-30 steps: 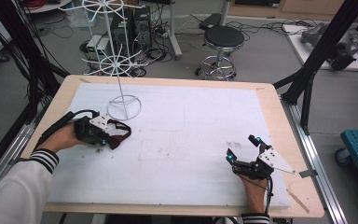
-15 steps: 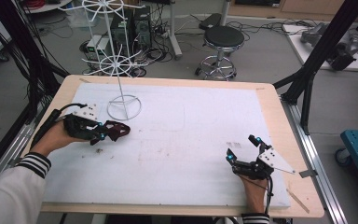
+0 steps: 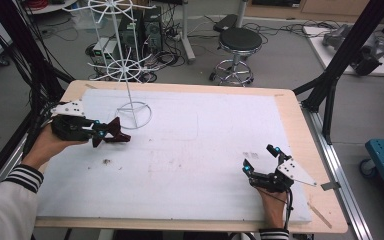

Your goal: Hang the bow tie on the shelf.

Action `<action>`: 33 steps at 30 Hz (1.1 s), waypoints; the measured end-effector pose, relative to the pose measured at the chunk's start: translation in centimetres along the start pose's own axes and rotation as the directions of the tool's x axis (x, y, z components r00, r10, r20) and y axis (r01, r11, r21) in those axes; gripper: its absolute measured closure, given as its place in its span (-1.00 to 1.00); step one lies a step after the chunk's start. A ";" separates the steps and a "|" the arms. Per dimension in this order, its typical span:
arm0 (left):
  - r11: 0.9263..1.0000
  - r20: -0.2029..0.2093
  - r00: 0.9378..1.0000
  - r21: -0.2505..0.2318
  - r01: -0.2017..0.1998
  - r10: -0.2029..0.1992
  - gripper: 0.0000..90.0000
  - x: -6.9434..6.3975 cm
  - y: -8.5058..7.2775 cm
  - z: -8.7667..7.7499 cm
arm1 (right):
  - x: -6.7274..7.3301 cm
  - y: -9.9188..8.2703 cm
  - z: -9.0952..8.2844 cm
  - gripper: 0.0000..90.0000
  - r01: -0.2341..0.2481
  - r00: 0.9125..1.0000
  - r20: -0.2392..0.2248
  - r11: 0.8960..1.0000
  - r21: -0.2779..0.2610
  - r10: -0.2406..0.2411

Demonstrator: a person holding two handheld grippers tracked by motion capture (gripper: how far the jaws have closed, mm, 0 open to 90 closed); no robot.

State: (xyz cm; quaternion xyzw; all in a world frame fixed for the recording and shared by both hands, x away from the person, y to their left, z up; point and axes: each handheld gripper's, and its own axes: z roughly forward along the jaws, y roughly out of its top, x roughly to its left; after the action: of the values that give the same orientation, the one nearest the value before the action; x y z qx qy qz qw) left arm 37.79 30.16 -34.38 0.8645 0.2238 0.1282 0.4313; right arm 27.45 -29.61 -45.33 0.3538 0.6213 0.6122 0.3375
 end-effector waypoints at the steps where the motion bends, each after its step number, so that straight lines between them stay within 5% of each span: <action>1: 1.000 -0.018 1.000 -0.016 0.017 -0.017 0.64 0.1 0.0 -0.3 | 0.0 0.0 0.0 -0.98 0.004 1.000 0.000 1.000 -0.002 -0.004; 11: 0.993 -0.077 0.994 -0.101 0.064 -0.072 0.64 0.2 0.3 -1.3 | 0.0 0.0 0.0 -0.98 0.005 1.000 0.000 1.000 -0.001 -0.005; 21: 0.973 -0.121 0.984 -0.207 0.105 -0.132 0.64 0.3 0.5 -2.9 | 0.0 0.0 0.0 -0.98 0.005 1.000 -0.001 1.000 0.001 -0.005; 33: 0.960 -0.181 0.969 -0.253 0.119 -0.167 0.64 0.7 1.0 -4.9 | 0.0 0.0 0.0 -0.98 0.008 1.000 0.000 1.000 0.000 -0.008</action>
State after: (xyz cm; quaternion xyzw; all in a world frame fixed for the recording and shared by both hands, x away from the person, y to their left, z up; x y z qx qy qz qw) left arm 36.63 33.35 -30.61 0.7701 0.3111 0.2090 0.5162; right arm 27.48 -29.61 -45.33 0.3512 0.6227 0.6111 0.3399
